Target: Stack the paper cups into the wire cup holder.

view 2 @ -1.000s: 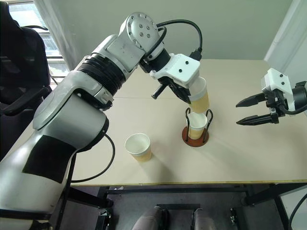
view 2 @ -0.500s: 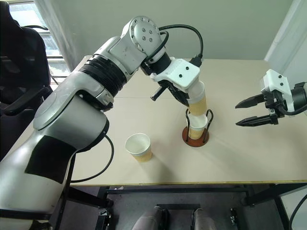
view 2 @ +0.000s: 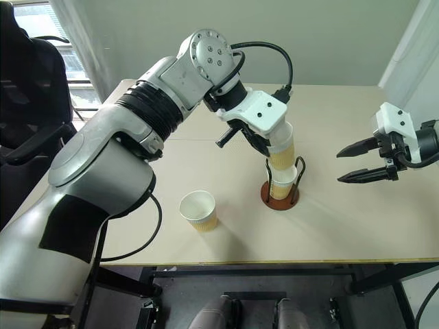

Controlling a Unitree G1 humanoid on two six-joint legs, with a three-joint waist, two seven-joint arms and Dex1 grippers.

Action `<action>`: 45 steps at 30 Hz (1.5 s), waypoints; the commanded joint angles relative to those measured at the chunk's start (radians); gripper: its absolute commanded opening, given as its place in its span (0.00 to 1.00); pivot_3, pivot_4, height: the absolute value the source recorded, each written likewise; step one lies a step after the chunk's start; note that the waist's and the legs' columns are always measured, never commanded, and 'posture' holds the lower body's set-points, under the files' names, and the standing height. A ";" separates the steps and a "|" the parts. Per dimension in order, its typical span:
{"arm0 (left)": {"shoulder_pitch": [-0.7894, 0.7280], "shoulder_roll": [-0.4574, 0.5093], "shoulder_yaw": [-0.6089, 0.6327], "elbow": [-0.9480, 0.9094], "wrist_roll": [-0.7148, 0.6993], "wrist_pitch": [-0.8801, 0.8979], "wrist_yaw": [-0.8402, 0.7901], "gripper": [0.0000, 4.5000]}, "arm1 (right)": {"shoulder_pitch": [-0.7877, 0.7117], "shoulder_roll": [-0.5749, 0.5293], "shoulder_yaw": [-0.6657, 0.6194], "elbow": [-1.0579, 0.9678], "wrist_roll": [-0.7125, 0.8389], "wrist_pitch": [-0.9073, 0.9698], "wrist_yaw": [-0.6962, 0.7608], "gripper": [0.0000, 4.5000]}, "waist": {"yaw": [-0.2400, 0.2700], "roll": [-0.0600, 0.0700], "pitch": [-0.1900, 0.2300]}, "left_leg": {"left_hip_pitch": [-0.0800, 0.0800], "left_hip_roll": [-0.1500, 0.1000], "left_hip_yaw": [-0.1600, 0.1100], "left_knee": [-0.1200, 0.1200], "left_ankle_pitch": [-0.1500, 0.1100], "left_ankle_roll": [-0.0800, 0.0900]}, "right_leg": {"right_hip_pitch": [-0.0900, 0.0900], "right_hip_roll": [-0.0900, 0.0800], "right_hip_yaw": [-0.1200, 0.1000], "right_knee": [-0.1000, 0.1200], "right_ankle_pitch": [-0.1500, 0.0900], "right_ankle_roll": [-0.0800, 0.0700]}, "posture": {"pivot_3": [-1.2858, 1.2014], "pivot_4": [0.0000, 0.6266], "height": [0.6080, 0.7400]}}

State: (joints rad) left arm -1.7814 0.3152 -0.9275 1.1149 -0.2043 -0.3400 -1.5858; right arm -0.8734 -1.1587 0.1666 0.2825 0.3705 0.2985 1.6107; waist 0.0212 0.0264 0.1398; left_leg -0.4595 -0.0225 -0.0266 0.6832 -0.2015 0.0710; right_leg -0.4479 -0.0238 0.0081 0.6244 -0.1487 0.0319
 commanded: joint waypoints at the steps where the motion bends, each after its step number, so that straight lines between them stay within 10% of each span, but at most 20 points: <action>1: -0.010 0.007 -0.009 -0.025 -0.021 -0.002 -0.029 0.01 | -0.001 -0.031 -0.051 -0.028 0.017 0.003 0.004 0.67 | 0.000 0.000 0.000 | 0.000 0.000 0.000 0.000 0.000 0.000 | 0.000 0.000 0.000 0.000 0.000 0.000 | 0.52 0.24 1.00; 15: -0.009 0.009 -0.044 -0.015 -0.002 -0.023 -0.029 0.01 | 0.015 -0.043 -0.060 -0.049 0.015 0.033 0.004 0.67 | 0.001 0.000 0.000 | 0.000 0.000 0.000 0.000 0.000 0.000 | 0.000 0.000 0.000 0.000 0.000 0.000 | 0.52 0.24 1.00; 27: -0.015 0.007 -0.057 -0.013 -0.005 -0.040 -0.029 0.95 | 0.016 -0.051 -0.060 -0.056 0.013 0.050 0.004 0.67 | 0.001 0.000 0.000 | 0.000 0.000 0.000 0.000 0.000 0.000 | 0.001 0.000 0.000 -0.001 0.000 0.001 | 0.52 0.24 1.00; 33: -0.029 0.011 -0.011 0.001 -0.008 -0.046 -0.029 0.99 | 0.014 -0.052 -0.061 -0.057 0.008 0.051 0.004 0.67 | 0.001 0.000 0.000 | 0.000 0.000 0.000 0.000 -0.001 0.001 | 0.001 0.000 0.000 -0.001 0.000 0.001 | 0.52 0.24 1.00; 39: -0.003 0.193 -0.001 -0.088 -0.052 -0.085 -0.029 0.99 | 0.037 -0.052 -0.080 -0.100 0.012 0.074 0.004 0.67 | -0.005 0.000 0.000 | 0.002 0.000 0.000 -0.001 -0.003 -0.002 | 0.000 0.001 0.000 -0.001 -0.001 0.000 | 0.52 0.24 1.00; 45: 0.093 0.572 -0.193 -0.500 -0.239 -0.050 -0.029 0.99 | 0.047 -0.010 -0.091 -0.167 0.003 0.127 -0.046 0.67 | -0.016 0.002 -0.001 | 0.004 0.001 0.000 -0.002 -0.005 -0.003 | 0.000 0.002 0.001 0.001 -0.006 -0.001 | 0.52 0.24 1.00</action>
State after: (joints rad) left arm -1.6783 0.8480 -1.0933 0.7269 -0.3778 -0.4059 -1.5861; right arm -0.8044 -1.1743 0.1207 0.1534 0.3670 0.4095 1.5849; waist 0.0054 0.0284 0.1388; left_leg -0.4553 -0.0216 -0.0267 0.6813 -0.2066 0.0676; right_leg -0.4477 -0.0217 0.0095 0.6254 -0.1552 0.0305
